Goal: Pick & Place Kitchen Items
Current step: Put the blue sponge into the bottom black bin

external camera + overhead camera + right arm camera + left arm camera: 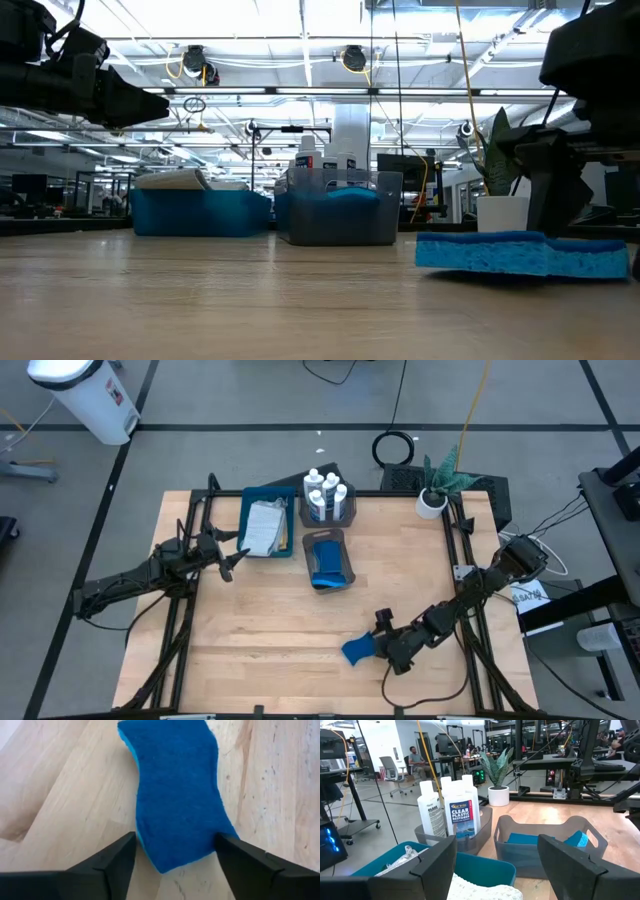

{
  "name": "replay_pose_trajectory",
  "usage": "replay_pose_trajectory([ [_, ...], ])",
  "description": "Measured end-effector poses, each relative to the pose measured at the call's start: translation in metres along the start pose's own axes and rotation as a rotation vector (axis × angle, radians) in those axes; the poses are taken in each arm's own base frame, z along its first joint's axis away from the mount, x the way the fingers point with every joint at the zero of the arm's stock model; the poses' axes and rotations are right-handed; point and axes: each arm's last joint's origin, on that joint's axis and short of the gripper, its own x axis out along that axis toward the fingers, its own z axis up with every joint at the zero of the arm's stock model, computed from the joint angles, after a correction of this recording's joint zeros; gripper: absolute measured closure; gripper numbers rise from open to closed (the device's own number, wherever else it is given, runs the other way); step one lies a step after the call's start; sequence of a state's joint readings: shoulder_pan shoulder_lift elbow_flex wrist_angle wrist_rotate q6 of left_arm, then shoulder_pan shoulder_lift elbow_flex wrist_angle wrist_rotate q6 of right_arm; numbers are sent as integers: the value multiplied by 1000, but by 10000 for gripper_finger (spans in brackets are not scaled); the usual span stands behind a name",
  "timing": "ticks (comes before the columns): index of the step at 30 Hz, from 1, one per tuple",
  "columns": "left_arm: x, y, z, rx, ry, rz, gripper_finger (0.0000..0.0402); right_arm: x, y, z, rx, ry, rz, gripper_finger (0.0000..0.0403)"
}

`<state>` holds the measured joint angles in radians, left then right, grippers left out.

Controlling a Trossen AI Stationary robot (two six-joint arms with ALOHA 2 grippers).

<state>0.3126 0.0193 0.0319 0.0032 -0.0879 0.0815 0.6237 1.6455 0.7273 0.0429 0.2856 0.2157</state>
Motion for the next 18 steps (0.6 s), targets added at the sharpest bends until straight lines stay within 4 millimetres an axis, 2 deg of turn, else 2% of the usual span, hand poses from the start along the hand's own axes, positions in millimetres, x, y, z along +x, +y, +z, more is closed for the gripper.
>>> replay_pose_trajectory([
  [11,0,0,0,0,0,0,119,1,-2,-3,1,8,-7,244],
  [18,0,0,0,0,0,0,119,2,-2,-3,0,11,-8,281],
])
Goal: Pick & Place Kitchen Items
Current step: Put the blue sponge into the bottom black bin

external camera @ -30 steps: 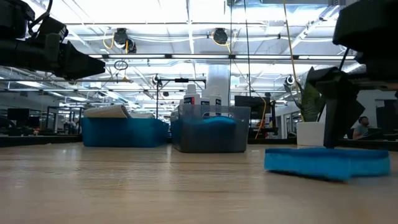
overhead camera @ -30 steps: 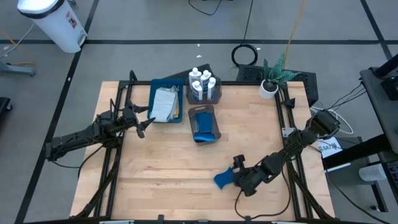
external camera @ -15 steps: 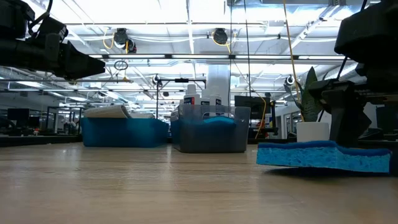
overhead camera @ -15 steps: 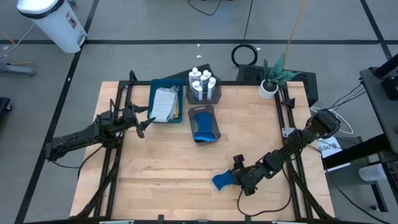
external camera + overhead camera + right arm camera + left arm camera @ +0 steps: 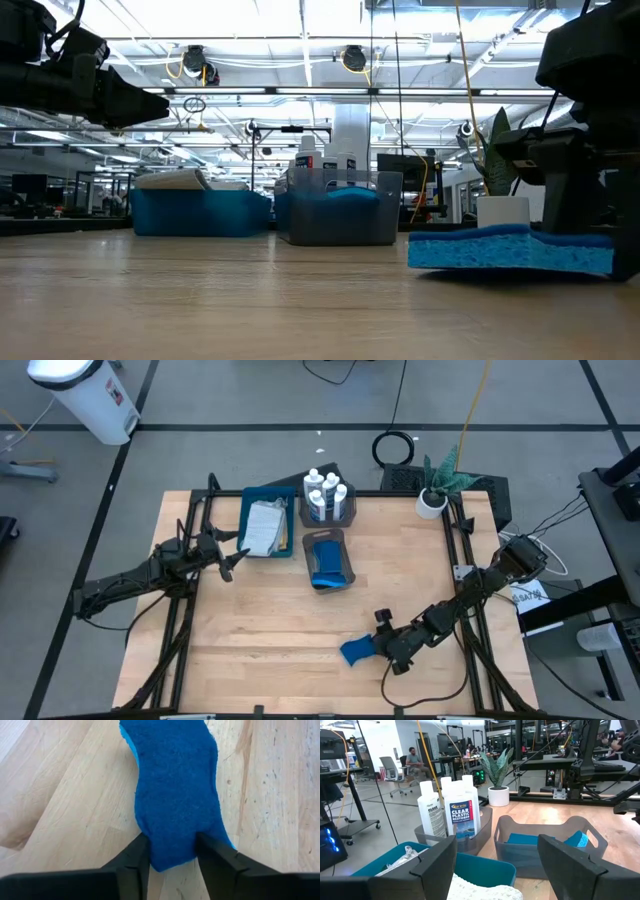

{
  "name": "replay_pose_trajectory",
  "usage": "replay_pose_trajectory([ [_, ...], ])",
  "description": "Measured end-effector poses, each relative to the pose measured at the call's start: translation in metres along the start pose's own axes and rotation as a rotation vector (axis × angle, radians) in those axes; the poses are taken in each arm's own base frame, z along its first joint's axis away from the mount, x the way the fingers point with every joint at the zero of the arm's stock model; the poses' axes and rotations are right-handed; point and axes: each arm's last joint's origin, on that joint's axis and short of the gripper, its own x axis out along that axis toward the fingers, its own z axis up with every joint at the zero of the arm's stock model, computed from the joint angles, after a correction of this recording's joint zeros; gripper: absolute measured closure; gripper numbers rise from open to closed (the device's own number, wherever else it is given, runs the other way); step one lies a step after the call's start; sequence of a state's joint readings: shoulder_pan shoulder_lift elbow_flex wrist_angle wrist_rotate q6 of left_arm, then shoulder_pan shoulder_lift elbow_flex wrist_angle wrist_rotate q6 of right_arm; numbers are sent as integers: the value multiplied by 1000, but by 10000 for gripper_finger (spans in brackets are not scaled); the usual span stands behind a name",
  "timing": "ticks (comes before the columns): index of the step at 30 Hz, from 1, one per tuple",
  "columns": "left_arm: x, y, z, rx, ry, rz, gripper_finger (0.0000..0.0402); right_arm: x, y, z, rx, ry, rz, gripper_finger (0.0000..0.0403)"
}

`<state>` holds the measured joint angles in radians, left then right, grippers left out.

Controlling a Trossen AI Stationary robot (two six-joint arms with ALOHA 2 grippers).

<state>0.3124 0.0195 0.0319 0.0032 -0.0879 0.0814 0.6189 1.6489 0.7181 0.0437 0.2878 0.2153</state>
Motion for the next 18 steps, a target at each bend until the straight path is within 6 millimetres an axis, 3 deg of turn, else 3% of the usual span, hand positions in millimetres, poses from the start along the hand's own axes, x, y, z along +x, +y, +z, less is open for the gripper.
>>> replay_pose_trajectory([
  [18,0,0,0,0,0,0,119,0,0,0,-27,3,-1,322],
])
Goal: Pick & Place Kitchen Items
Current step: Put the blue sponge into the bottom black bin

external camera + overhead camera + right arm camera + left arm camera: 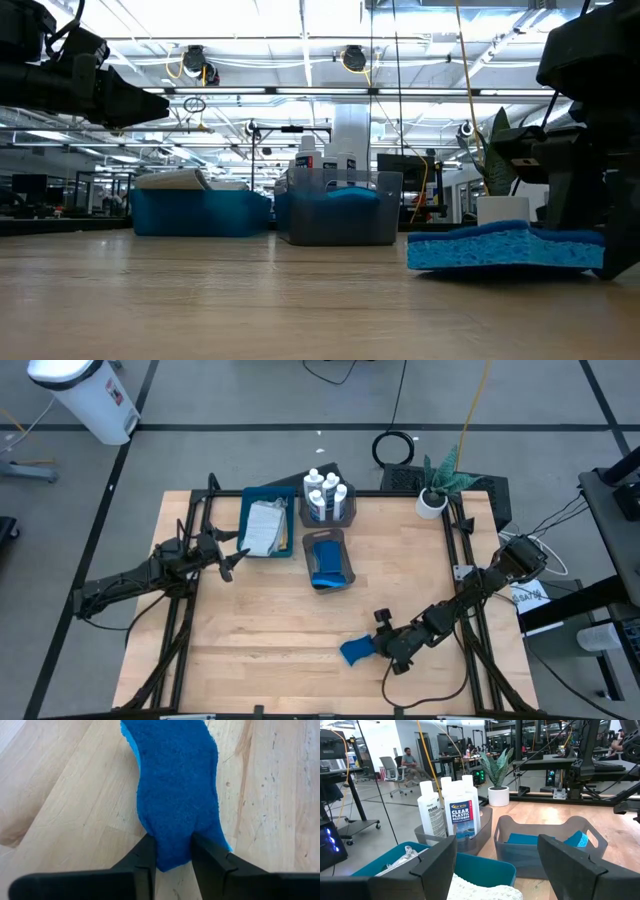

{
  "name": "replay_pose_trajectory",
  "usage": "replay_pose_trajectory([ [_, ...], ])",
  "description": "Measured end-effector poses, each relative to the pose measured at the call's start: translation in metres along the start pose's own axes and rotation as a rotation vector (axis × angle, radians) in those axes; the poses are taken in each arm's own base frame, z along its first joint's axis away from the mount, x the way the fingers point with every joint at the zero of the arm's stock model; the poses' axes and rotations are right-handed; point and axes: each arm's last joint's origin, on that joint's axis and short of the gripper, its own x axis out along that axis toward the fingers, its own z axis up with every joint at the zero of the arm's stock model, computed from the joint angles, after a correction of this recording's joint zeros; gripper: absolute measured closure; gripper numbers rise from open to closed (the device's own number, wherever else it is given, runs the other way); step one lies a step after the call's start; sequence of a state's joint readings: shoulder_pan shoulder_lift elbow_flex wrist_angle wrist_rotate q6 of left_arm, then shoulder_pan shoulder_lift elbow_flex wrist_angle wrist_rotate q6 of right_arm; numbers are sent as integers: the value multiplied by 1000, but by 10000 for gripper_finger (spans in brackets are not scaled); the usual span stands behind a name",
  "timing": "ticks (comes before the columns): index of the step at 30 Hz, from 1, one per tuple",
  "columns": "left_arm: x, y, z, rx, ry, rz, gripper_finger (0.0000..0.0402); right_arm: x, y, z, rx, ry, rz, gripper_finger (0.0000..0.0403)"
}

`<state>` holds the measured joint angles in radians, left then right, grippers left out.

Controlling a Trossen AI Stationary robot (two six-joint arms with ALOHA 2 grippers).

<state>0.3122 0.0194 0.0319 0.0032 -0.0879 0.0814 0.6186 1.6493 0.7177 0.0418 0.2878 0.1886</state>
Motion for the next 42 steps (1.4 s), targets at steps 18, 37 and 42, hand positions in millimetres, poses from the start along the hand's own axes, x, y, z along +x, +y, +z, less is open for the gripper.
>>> replay_pose_trajectory([
  [18,0,0,0,0,0,0,119,0,0,1,-16,-7,2,326],
  [37,0,0,0,0,0,0,119,0,0,2,-16,-19,6,326],
  [42,0,0,0,0,0,0,119,0,0,2,-24,-19,6,331],
])
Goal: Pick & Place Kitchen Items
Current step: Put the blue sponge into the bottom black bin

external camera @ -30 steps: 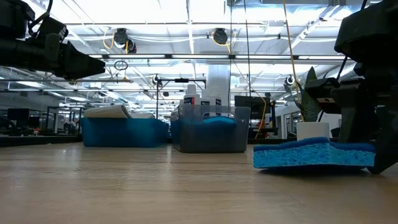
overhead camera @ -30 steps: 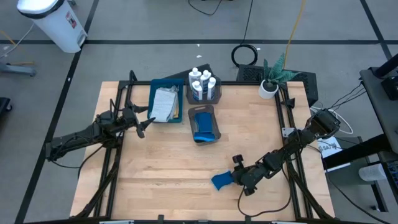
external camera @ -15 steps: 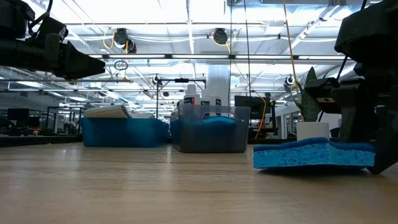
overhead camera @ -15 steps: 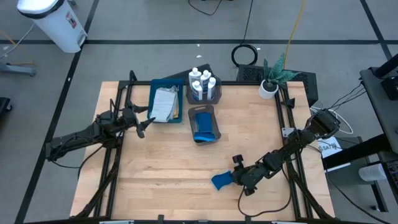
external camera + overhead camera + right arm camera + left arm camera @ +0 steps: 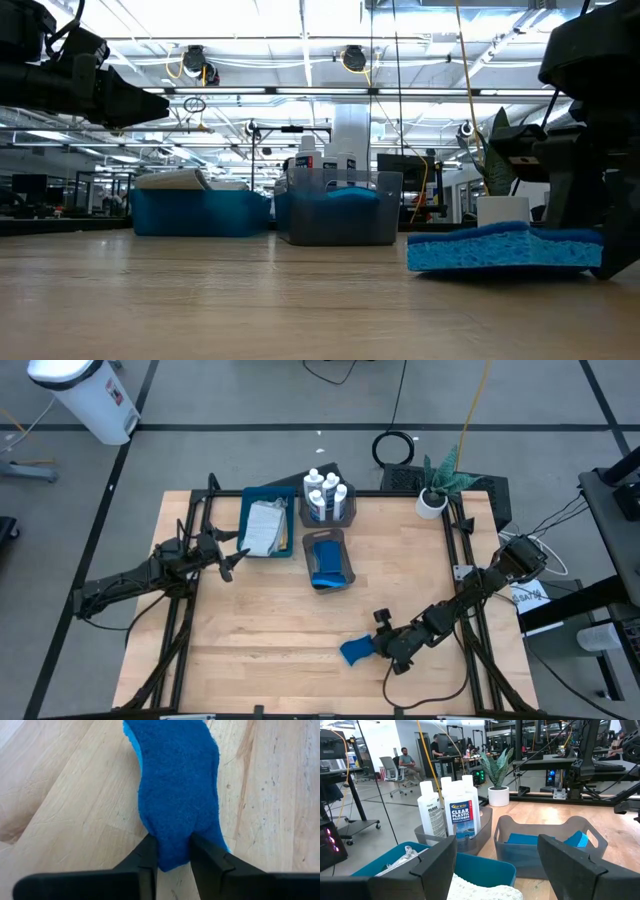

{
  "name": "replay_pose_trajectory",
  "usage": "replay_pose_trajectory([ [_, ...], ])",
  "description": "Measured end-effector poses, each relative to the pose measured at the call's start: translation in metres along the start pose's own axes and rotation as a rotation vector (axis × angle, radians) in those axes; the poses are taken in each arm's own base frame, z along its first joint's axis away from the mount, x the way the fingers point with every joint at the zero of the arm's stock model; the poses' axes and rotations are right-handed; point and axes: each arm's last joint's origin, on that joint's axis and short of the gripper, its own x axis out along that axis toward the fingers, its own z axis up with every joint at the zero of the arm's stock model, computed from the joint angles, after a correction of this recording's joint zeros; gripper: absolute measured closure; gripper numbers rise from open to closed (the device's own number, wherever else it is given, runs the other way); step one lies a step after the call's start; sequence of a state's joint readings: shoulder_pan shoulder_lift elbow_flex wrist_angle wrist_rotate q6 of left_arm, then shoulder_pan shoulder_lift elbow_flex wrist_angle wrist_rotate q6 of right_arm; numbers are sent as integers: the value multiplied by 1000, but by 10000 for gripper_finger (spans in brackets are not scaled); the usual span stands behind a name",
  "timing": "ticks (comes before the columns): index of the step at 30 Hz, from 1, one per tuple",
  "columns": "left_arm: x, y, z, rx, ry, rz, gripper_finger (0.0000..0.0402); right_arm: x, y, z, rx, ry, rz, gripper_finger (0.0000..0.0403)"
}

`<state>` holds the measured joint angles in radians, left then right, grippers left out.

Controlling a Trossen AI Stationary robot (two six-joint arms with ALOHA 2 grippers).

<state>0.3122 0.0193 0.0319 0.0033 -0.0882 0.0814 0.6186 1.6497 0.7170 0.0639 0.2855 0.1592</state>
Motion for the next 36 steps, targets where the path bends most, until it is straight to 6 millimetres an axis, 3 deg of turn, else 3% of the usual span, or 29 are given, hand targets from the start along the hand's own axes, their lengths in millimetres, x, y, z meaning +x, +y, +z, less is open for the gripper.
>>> replay_pose_trajectory([
  [10,0,0,0,0,0,0,119,-2,0,1,-16,-8,2,358],
  [22,0,0,0,0,0,0,119,-24,-5,14,-7,-96,14,387],
  [36,0,0,0,0,0,0,119,-36,-12,22,-20,-160,-47,389],
])
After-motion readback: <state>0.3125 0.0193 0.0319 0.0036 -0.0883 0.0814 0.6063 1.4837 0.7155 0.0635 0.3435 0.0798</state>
